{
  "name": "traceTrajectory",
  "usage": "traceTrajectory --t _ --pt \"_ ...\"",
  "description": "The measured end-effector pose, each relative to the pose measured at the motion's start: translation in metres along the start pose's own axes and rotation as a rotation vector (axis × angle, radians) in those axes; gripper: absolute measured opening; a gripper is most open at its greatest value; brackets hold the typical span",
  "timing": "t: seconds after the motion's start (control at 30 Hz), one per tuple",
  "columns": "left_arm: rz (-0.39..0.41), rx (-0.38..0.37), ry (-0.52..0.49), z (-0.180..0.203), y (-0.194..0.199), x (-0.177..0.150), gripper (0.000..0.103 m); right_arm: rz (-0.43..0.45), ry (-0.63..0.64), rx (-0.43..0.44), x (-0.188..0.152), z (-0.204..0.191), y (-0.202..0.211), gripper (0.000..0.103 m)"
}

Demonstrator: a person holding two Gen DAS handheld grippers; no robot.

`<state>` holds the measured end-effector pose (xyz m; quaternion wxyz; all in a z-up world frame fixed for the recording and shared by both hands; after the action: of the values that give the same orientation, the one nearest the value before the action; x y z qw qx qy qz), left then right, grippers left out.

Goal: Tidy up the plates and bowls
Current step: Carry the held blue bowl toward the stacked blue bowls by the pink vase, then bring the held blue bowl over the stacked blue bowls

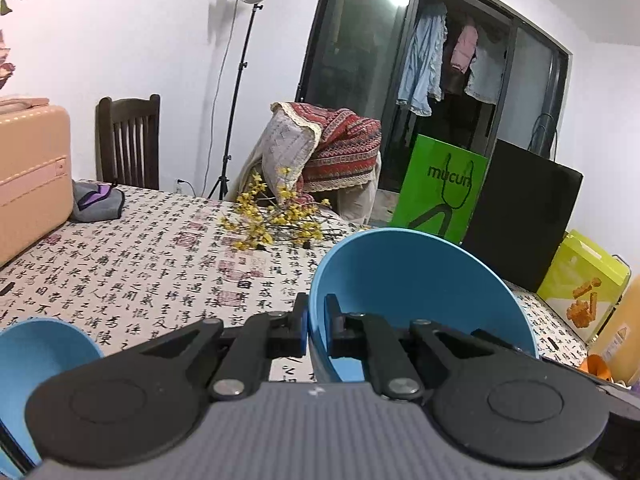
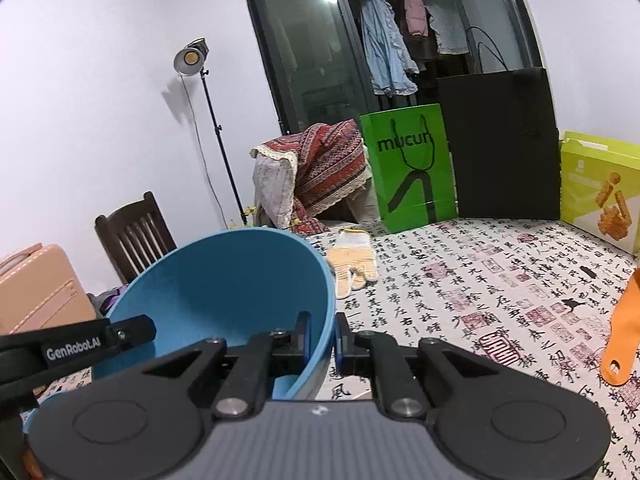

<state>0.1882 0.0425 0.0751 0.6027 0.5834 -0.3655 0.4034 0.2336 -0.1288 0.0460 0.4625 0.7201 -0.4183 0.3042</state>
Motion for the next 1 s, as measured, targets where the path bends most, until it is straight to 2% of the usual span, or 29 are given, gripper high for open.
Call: traceTrajectory --t 1.0 --pt "0.011 0.089 0.047 -0.08 0.023 -0.003 0.008 -0.058 0.058 0.108 -0.03 -0.077 -0.01 0.012"
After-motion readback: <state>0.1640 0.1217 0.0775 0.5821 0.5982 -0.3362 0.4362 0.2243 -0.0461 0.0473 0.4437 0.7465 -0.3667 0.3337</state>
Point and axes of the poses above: each gripper's, at about its wrist camera, not at the fingertips, and y roughly against the way its jaws point, z to its right, x to its top, the point moved 6 cm from there along -y, roughly the way its jaws point, and after that the axes turned 10 degrees about -y, right-handed, at the moved point
